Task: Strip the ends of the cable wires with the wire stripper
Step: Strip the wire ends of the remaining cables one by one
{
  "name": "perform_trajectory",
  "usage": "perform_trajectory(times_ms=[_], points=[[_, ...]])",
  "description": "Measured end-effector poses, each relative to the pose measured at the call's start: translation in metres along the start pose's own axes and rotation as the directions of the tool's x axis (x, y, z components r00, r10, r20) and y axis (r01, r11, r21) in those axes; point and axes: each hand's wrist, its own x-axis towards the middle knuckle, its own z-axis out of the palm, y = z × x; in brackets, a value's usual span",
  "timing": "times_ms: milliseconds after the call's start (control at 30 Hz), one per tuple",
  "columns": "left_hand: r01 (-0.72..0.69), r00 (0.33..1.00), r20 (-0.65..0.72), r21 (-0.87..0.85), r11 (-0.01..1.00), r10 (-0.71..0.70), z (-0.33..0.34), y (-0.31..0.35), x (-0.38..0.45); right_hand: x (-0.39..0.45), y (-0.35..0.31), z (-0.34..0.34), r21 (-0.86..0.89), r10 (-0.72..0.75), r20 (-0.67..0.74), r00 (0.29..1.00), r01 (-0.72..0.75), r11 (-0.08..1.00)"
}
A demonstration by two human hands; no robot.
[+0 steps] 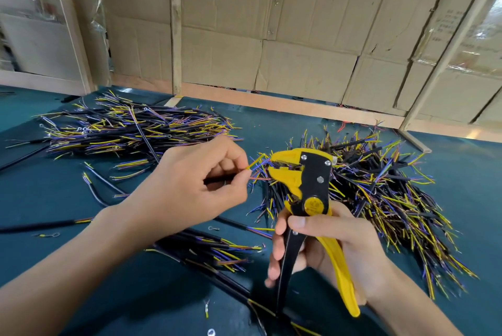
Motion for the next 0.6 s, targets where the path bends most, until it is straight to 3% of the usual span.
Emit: perform_trajectory(times_ms=[600], points=[[-0.129, 0.985, 0.137, 0.165, 0.978, 0.107, -0.017, -0.002, 0.002, 0.003, 0.004, 0.002, -0.039, 0.037, -0.007, 0.999, -0.038, 0.999]])
